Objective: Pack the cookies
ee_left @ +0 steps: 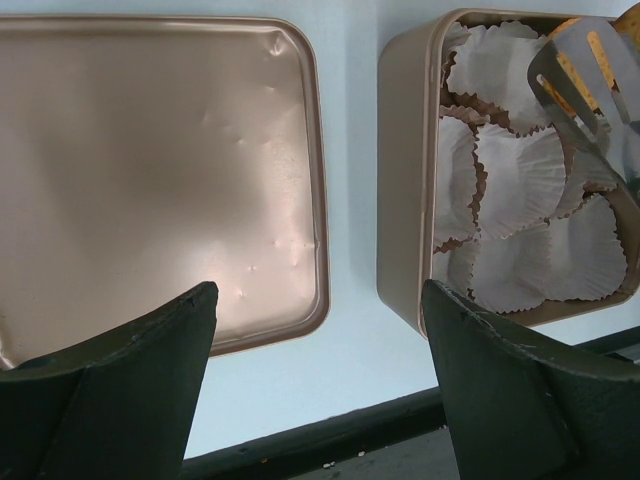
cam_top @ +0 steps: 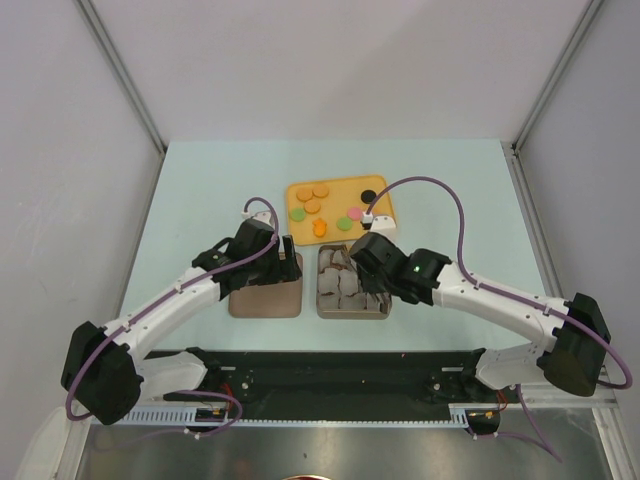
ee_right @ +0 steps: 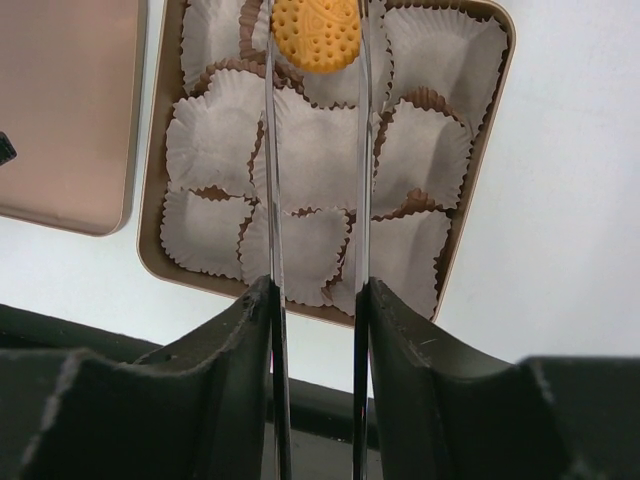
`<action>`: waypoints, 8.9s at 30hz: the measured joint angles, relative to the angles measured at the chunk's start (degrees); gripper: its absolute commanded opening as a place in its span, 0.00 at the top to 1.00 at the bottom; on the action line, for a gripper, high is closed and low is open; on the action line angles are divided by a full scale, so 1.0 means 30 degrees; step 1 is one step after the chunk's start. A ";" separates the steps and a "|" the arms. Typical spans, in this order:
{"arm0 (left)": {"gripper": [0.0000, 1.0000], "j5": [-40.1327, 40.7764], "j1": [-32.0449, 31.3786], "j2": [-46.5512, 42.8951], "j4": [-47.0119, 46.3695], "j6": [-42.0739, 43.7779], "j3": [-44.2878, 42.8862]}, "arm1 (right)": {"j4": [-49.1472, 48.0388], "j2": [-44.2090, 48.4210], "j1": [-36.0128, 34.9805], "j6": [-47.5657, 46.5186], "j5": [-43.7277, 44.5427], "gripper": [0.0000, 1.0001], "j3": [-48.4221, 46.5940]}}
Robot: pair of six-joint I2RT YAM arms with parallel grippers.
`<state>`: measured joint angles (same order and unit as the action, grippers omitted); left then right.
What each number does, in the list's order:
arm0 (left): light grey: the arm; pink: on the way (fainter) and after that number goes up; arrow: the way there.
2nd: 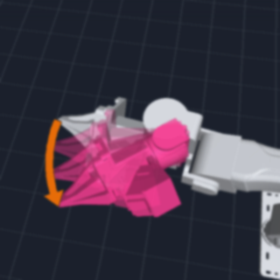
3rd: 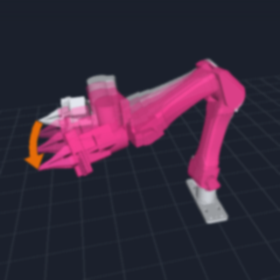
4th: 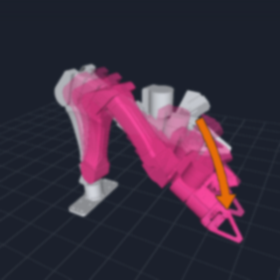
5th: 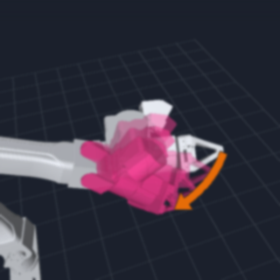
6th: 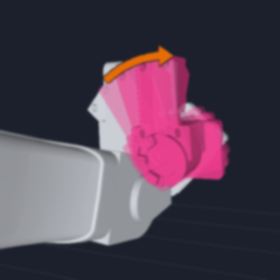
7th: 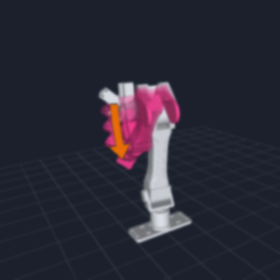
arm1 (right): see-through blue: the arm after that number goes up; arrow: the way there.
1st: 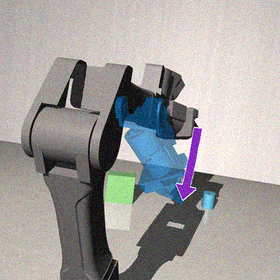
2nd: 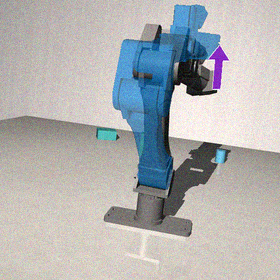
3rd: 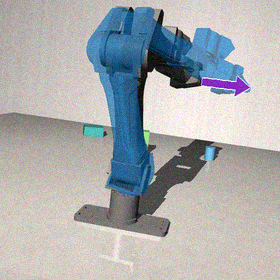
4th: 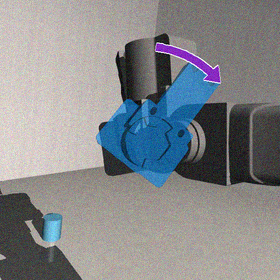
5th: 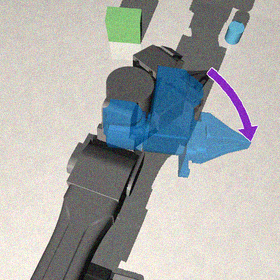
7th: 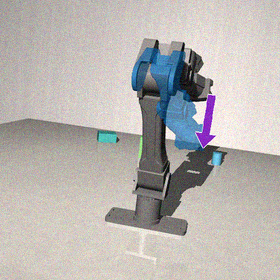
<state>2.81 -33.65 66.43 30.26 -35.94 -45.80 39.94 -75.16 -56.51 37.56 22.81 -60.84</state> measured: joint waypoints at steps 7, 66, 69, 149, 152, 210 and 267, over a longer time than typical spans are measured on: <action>0.12 0.0007 0.0000 0.0000 0.0000 0.0000 0.0000 | 0.0007 0.0080 -0.0379 0.0138 0.0379 0.55 0.0007; 0.13 -0.0015 -0.0036 0.0109 0.0102 -0.0007 0.0131 | -0.2994 -0.7854 0.9092 -0.4634 -0.3810 0.46 -0.6856; 0.13 -0.0015 -0.0036 0.0233 0.0102 -0.0007 0.0131 | -0.3060 -0.8867 0.9092 -0.4860 -0.3840 0.46 -0.7919; 0.13 0.0036 -0.0036 0.0044 0.0117 -0.0007 0.0131 | 0.5668 0.1865 -0.5107 0.3118 0.3271 0.67 -0.1129; 0.13 0.0029 -0.0036 0.0044 0.0117 -0.0007 0.0131 | 0.5654 0.1865 -0.5129 0.3286 0.3257 0.67 -0.1056; 0.12 0.1515 0.0138 -0.1588 0.1399 0.0095 -0.0874 | -0.1734 -0.8415 0.6375 -0.5034 -0.3490 0.46 -0.8845; 0.12 0.1413 0.1151 -0.1093 0.1428 0.0663 -0.0590 | 0.0058 -1.2968 0.6710 -0.6921 -0.4175 0.65 -1.5497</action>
<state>7.05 -30.20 63.16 34.54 -33.95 -47.57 40.12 -114.06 -36.38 16.80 10.28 -107.33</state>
